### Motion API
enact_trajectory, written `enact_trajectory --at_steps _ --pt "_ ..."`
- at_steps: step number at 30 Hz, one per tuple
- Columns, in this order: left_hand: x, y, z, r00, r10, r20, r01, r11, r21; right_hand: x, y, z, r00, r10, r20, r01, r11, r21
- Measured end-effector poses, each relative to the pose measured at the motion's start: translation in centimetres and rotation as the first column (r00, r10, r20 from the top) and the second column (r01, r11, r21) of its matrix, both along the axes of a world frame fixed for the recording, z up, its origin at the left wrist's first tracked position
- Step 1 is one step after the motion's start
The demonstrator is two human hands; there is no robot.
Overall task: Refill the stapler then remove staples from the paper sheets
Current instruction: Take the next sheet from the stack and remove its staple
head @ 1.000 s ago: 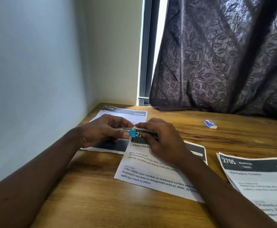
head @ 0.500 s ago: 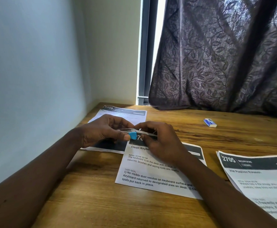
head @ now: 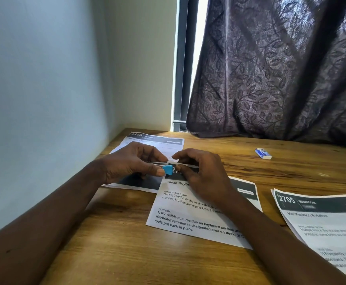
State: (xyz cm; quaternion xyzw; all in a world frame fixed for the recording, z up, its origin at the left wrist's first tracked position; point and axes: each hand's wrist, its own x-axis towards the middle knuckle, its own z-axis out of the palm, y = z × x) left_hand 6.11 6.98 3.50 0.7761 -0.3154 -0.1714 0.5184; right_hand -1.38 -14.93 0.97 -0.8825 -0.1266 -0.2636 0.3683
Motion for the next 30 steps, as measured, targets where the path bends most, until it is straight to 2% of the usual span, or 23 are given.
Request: enact_trajectory --at_steps 9,17,23,28,30 --pt "-0.2 -0.3 -0.1 1.000 0.003 0.011 -0.003 1.000 -0.021 0.4 -0.1 -0.5 1.000 -0.016 0.004 0.016 0.999 -0.031" --pt "-0.3 -0.5 0.0 0.998 -0.001 0.070 0.002 1.000 -0.021 -0.2 0.0 0.2 0.999 0.036 0.025 -0.035 0.999 -0.027" --pt "-0.4 -0.5 -0.2 0.994 0.006 0.109 -0.002 0.999 -0.038 -0.5 0.3 0.2 0.995 0.087 -0.051 -0.091 0.992 -0.083" --pt "-0.6 -0.7 0.0 0.988 0.023 0.150 -0.014 0.998 -0.065 -0.3 0.1 0.5 0.983 0.149 -0.111 -0.138 0.986 0.094" --pt "-0.7 -0.8 0.2 0.986 0.023 0.167 -0.013 0.998 -0.062 -0.2 0.1 0.5 0.983 0.136 -0.121 -0.125 0.987 0.097"
